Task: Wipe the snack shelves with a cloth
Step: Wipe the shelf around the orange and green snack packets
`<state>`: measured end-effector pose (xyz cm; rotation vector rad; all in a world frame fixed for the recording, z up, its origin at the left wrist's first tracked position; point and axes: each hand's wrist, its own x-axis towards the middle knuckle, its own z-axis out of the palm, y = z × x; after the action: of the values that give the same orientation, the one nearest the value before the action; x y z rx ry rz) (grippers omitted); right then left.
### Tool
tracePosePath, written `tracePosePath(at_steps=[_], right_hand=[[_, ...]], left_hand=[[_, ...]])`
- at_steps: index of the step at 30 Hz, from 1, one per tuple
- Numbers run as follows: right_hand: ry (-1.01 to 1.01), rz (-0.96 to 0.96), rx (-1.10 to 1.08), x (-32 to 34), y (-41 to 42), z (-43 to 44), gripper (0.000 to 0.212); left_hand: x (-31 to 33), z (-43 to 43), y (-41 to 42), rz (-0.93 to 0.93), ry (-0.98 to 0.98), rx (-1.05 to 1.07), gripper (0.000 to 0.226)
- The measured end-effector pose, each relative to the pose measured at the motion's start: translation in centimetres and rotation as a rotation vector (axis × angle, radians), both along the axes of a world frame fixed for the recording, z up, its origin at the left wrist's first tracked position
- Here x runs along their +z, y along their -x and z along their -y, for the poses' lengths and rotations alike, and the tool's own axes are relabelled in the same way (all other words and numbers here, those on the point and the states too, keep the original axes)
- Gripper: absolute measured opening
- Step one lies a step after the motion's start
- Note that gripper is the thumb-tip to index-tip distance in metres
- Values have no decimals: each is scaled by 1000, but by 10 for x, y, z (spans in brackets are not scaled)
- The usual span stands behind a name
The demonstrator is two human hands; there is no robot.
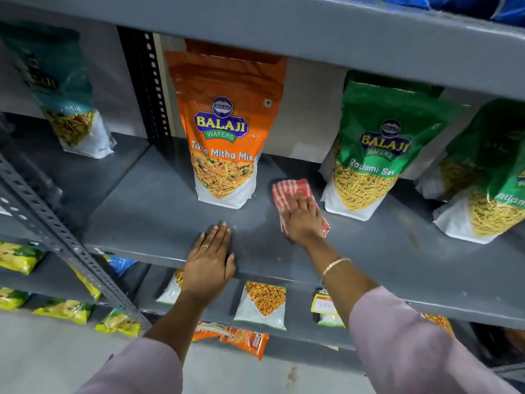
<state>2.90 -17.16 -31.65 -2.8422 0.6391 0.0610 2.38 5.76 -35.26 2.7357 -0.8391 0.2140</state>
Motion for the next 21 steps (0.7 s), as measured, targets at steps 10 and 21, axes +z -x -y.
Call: tracePosePath(at_steps=[10,21], right_hand=[[-95,17,-184,23,-69,40,57],[-63,-118,274,-21,-121,42,66]], left_hand=[[13,10,3,115,55,-42,55],[-6,-6,14,26,-9,10,56]])
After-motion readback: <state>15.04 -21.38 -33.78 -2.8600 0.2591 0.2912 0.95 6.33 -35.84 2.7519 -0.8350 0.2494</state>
